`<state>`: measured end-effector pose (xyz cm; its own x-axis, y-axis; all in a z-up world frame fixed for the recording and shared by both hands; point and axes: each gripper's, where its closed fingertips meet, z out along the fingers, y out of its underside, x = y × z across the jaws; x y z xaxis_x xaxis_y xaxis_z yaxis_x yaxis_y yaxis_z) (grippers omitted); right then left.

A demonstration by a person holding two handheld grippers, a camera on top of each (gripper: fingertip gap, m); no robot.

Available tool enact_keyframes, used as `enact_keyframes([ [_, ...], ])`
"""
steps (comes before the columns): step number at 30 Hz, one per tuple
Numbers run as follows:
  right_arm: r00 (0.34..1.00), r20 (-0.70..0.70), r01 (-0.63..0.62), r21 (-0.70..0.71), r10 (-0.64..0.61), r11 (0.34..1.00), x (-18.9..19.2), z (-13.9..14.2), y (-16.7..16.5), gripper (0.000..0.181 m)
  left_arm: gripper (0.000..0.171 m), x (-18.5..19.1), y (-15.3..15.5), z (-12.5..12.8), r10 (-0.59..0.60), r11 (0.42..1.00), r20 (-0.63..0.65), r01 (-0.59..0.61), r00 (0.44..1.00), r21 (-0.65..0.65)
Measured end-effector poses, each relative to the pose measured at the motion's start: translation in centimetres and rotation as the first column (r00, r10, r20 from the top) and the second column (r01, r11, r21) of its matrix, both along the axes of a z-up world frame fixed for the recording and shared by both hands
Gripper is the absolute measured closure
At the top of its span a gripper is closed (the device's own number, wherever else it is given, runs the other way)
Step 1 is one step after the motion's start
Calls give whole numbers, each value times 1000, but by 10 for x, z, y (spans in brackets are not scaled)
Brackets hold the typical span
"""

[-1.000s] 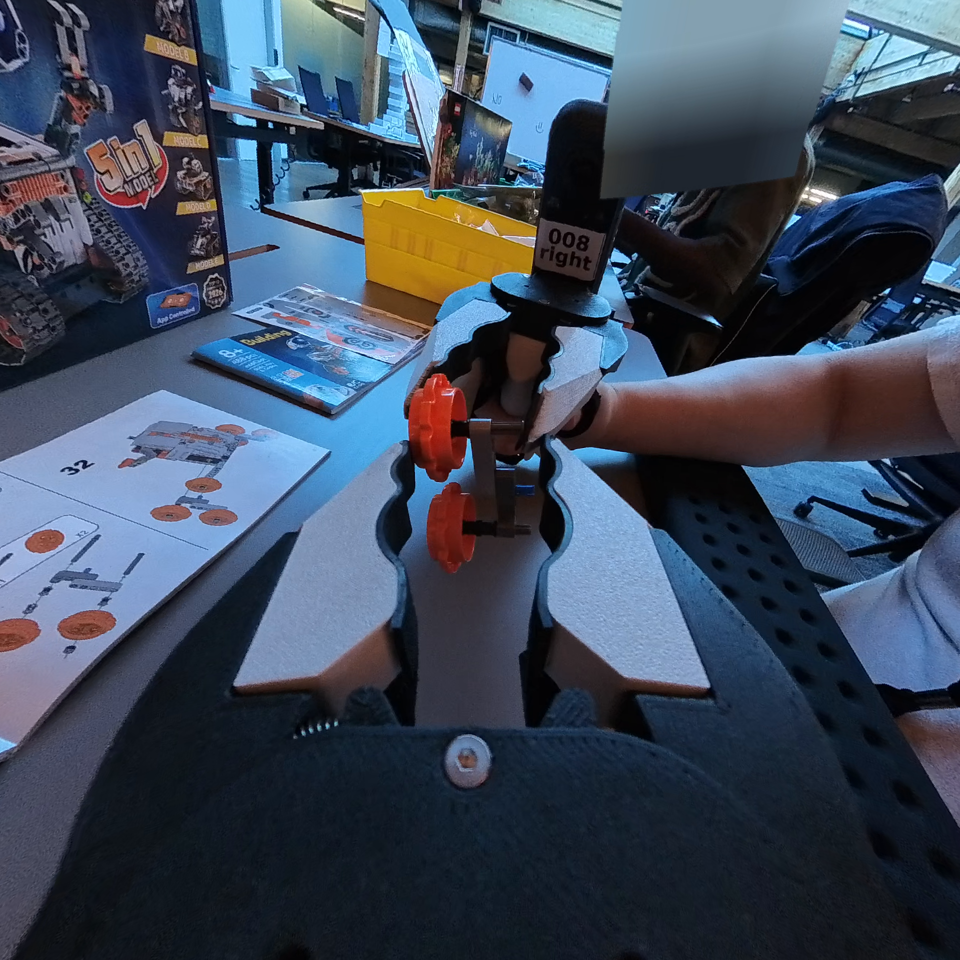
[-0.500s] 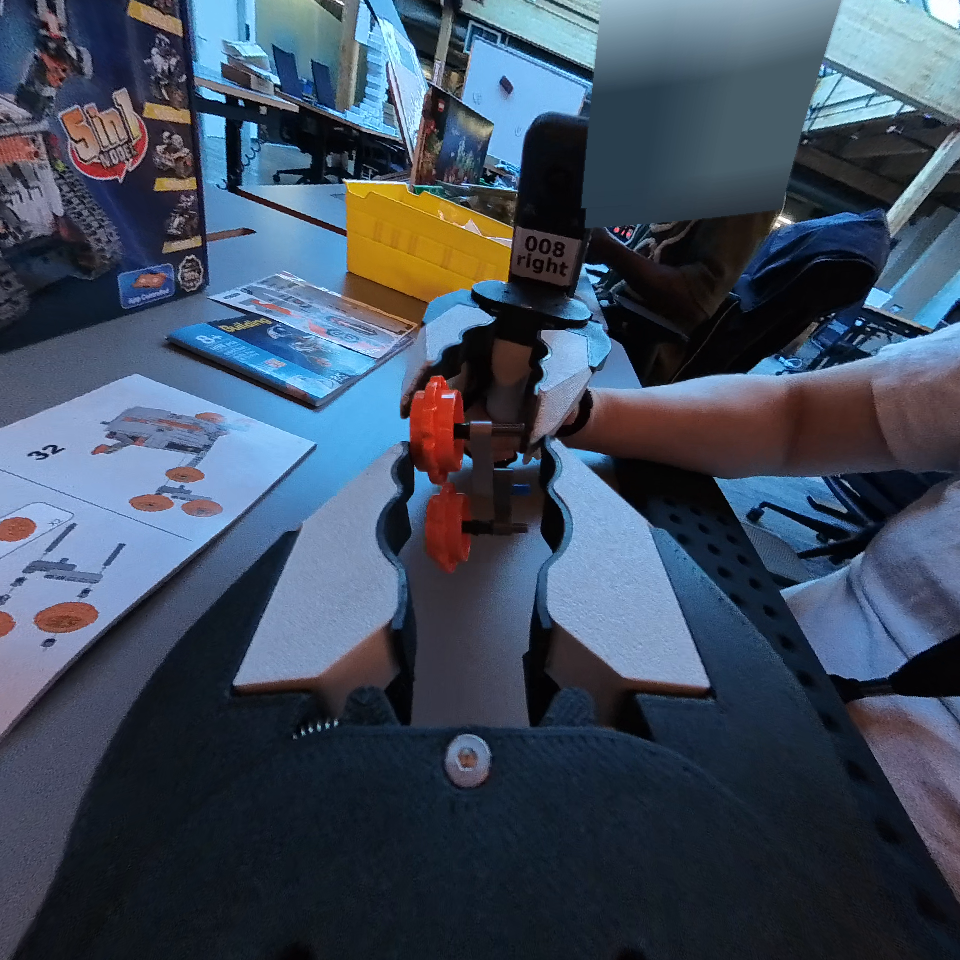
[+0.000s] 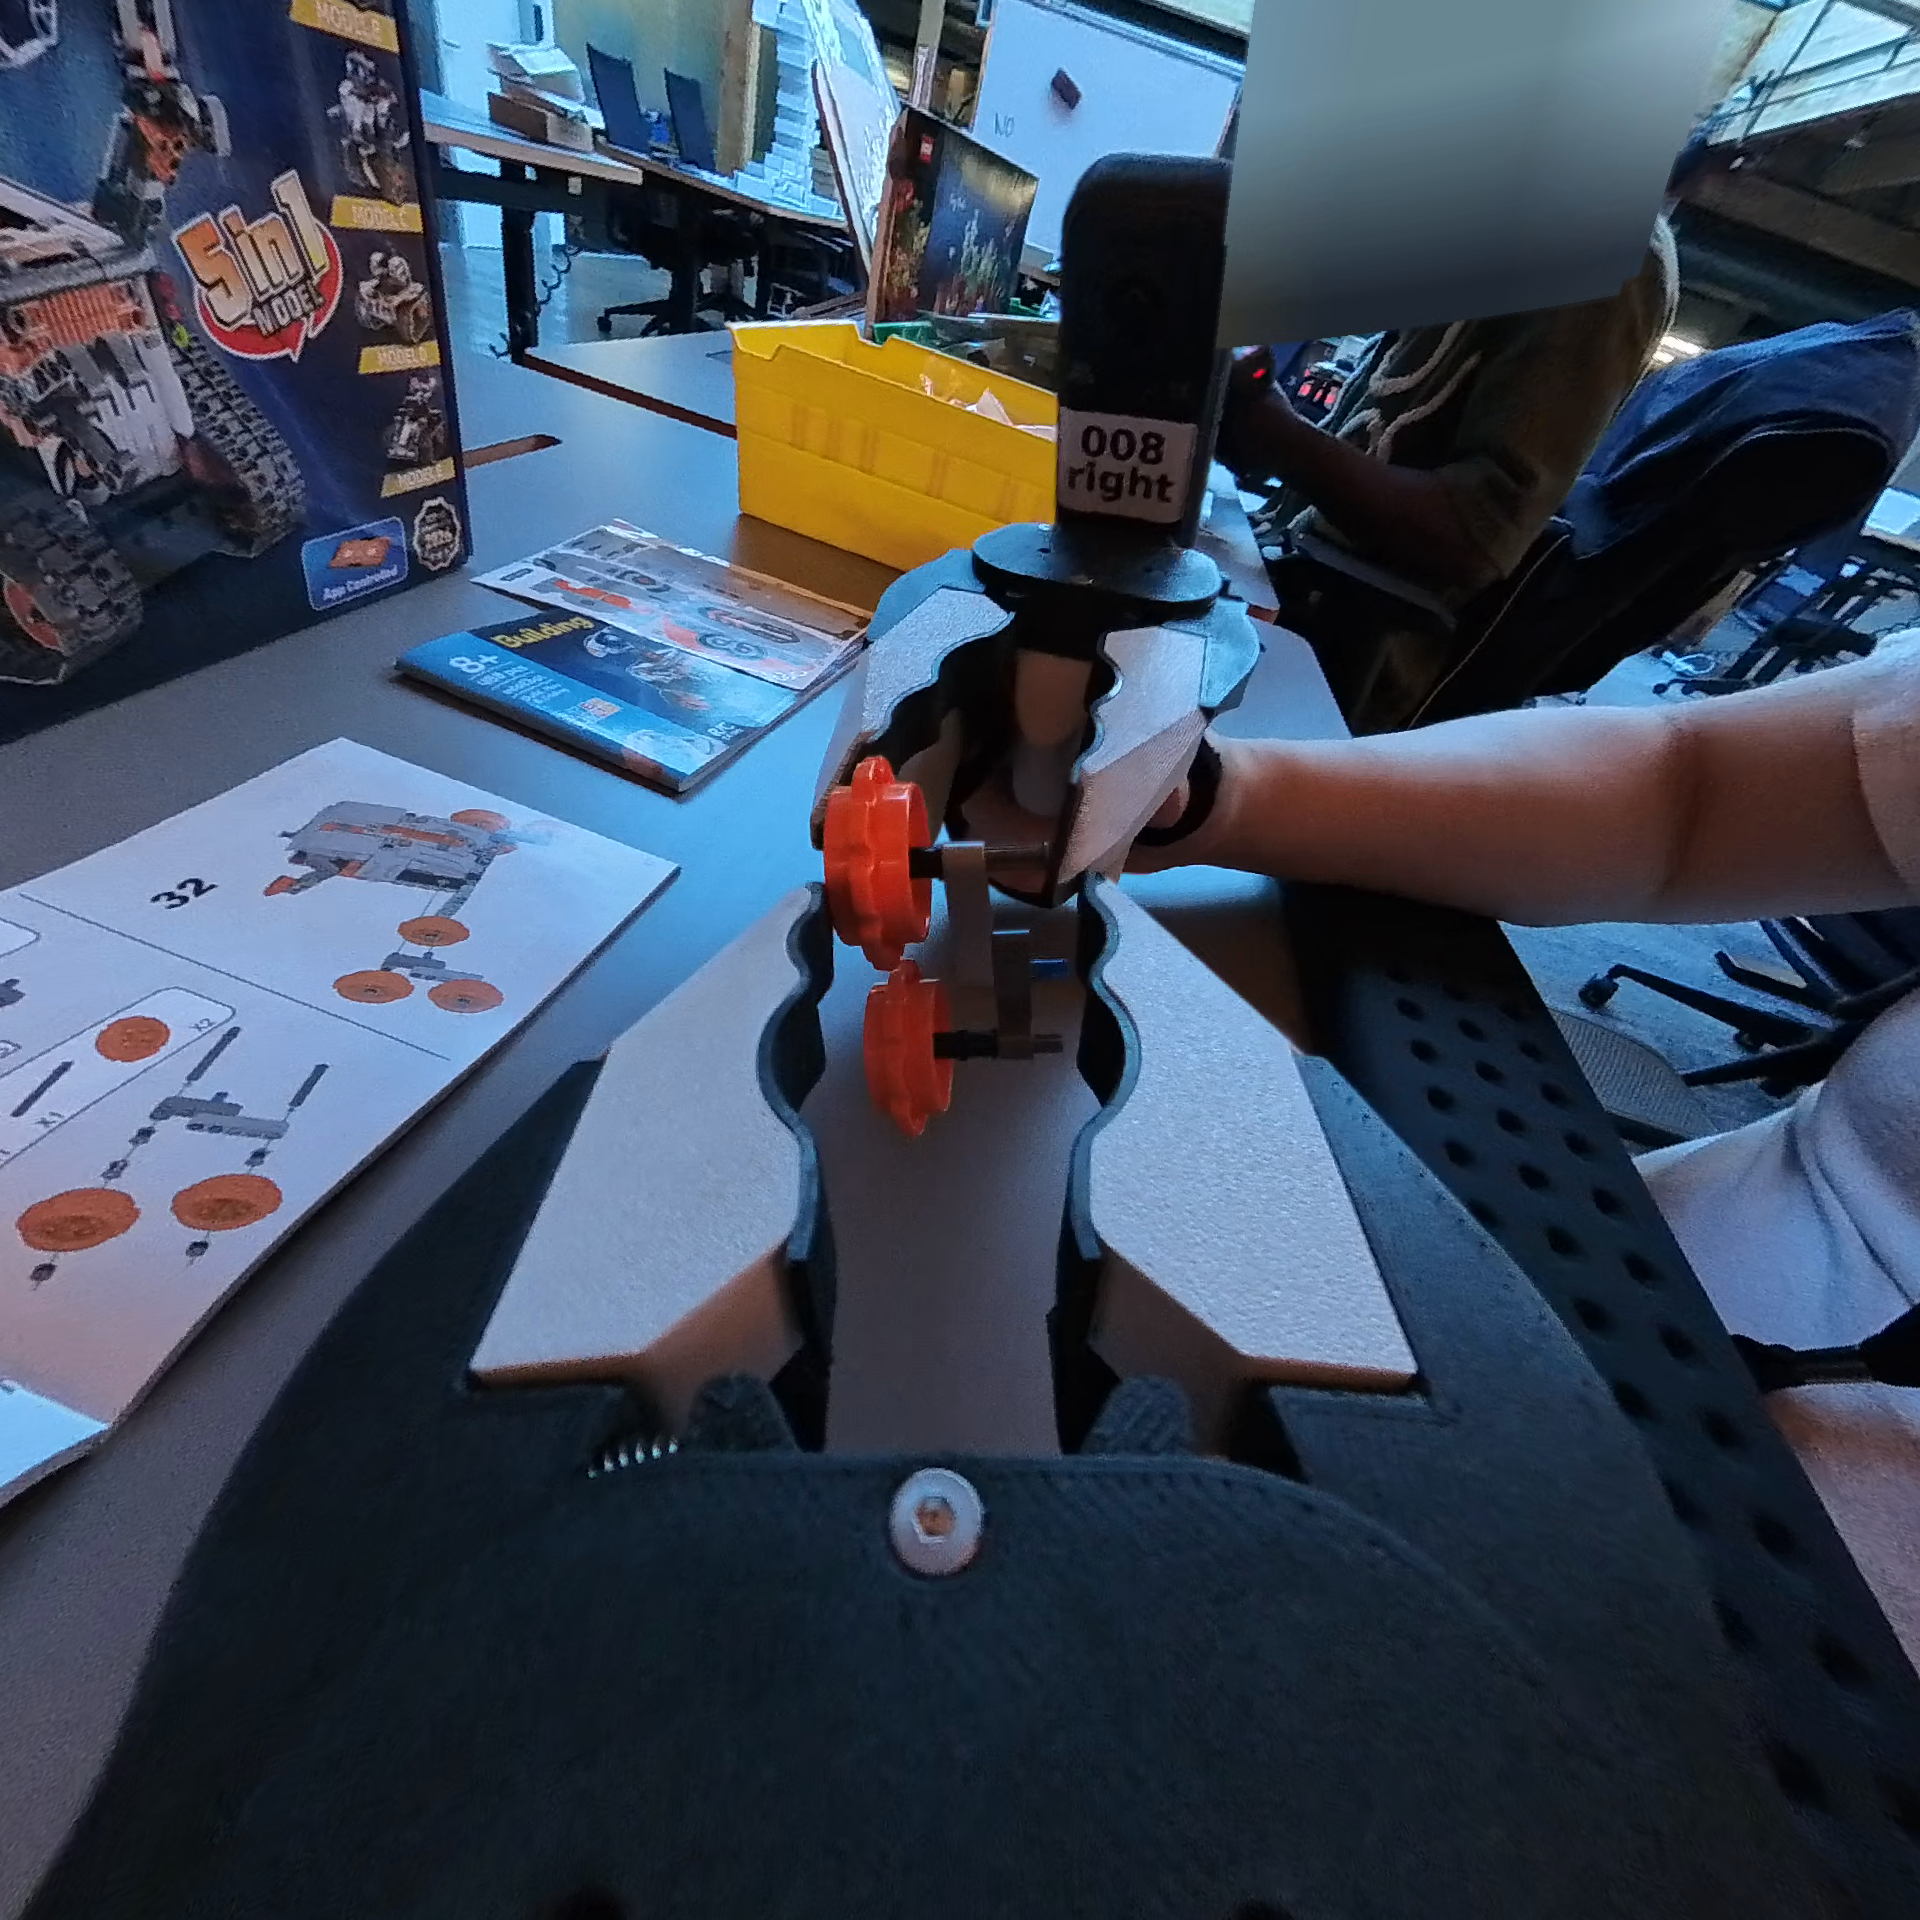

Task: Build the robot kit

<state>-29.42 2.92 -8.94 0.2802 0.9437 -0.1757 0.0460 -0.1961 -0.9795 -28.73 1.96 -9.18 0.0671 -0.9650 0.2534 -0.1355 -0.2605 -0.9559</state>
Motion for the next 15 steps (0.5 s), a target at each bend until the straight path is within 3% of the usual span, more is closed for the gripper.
enact_keyframes([
  [9, 999, 31, 20, -20, -19, 1000, 1, -4, 2, 138, 126, 0, 2, -3, 9, 1000, -10, -9, 1000, 2],
  [15, 999, -37, -30, -96, 26, 995, 0, -1, -2, 138, 128, 0, -1, 1, -18, 999, 14, 19, 1000, -31],
])
